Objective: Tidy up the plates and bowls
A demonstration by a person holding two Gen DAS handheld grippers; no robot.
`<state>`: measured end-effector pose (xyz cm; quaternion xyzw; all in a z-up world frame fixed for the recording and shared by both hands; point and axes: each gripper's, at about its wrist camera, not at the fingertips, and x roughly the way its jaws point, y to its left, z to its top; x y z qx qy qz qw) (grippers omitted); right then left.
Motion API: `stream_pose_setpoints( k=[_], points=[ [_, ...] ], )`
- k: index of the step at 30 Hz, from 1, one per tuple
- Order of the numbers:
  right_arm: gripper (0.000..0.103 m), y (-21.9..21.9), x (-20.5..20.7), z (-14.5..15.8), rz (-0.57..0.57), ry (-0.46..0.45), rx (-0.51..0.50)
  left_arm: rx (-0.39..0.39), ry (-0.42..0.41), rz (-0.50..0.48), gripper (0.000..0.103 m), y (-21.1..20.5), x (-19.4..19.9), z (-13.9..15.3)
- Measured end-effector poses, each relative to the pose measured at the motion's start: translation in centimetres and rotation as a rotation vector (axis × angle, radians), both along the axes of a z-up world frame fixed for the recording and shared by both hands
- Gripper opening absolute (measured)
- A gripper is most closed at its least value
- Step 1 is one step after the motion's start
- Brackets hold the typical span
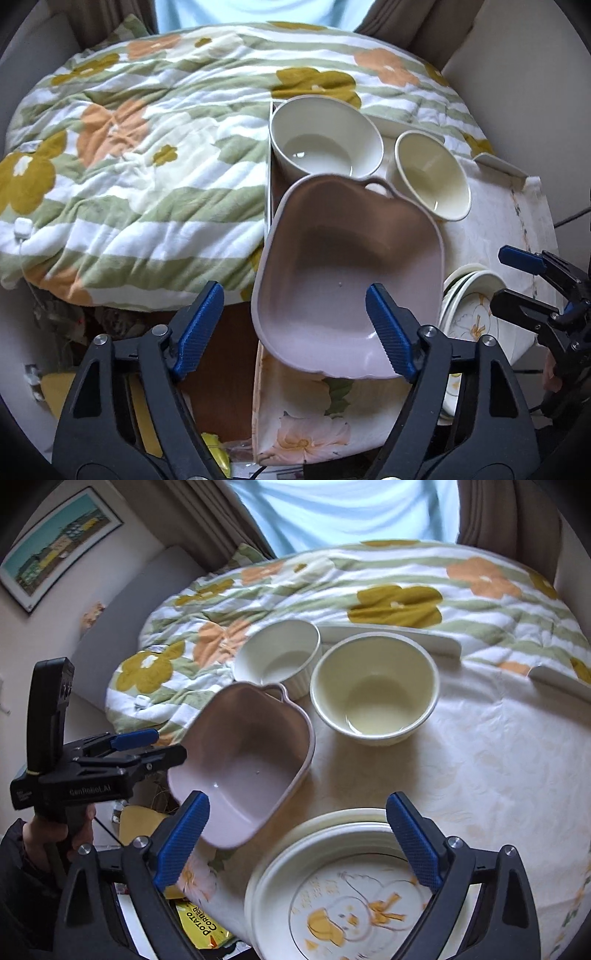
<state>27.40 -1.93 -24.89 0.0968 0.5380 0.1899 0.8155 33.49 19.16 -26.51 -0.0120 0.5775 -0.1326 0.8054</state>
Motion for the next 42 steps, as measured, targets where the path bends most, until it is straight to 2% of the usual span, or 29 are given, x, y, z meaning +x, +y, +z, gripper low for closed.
stream_pose_setpoints(
  k=[2,4,7,11,12,13,15,18,24,30,32,36,42],
  points=[
    [0.086,1.0,0.6,-1.4,-0.027,0.032,-0.003,-0.018,0.038,-0.038,0.055,0.1,0.8,-1.6],
    [0.074,1.8,1.0,-2.7,-0.049,0.060,-0.007,-0.028,0.057,-0.065,0.051,0.1,1.2,-2.6],
    [0.064,2.6,1.3,-4.1,-0.069,0.093,-0.004,-0.040,0.059,-0.098,0.050,0.3,1.7,-3.3],
    [0.053,3.3,1.5,-5.1,-0.087,0.110,-0.013,-0.038,0.062,-0.117,0.035,0.5,2.2,-4.1],
    [0.047,3.4,1.6,-5.2,-0.092,0.114,-0.015,-0.037,0.062,-0.119,0.032,0.5,2.2,-4.3],
    [0.038,3.5,1.6,-5.4,-0.095,0.119,-0.016,-0.032,0.063,-0.123,0.025,0.4,2.3,-4.3],
    [0.024,3.7,1.6,-5.7,-0.084,0.129,-0.016,-0.009,0.057,-0.130,0.022,0.1,2.2,-4.5],
    [0.019,4.2,1.4,-5.5,-0.076,0.115,-0.065,0.026,0.025,-0.144,0.022,-0.2,1.9,-4.2],
    [0.018,4.3,0.8,-4.7,-0.066,0.090,-0.070,0.074,-0.010,-0.146,0.022,-0.5,0.7,-3.0],
    [0.018,3.1,-0.4,-2.5,-0.056,0.057,-0.050,0.079,-0.063,-0.131,0.022,-1.7,-1.0,0.4],
    [0.018,2.0,-1.1,-1.4,-0.052,0.037,-0.043,0.100,-0.081,-0.123,0.022,-3.0,-1.8,1.9],
    [0.018,-1.3,-2.5,1.1,-0.054,-0.008,-0.029,0.084,-0.119,-0.116,0.022,-6.1,-3.6,4.5],
    [0.018,-8.8,-5.3,4.1,-0.067,-0.065,-0.023,0.061,-0.156,-0.112,0.022,-14.1,-7.7,7.2]
  ],
)
